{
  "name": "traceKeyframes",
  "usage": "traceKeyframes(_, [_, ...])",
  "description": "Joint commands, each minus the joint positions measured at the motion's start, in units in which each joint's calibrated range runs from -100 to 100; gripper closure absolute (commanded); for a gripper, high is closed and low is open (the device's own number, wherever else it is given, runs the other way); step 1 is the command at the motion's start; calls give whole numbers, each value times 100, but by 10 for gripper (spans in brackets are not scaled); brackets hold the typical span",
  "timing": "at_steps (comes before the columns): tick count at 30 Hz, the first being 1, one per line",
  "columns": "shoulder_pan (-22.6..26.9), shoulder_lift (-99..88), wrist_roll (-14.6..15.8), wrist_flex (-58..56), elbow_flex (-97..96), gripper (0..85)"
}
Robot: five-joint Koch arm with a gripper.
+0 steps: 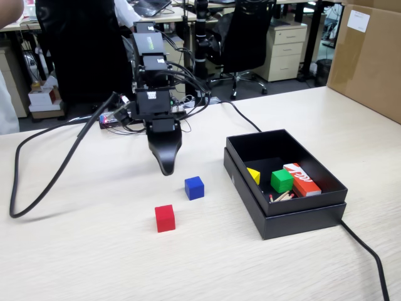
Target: Put the red cube on top of the blue cube
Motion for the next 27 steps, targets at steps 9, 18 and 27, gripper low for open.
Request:
traceKeyframes(9, [-147,1478,-171,-28,1490,383])
traceKeyframes(18, [-156,2075,-176,-28,1716,384])
traceKeyframes(27, [-156,2534,-176,76,1852,384])
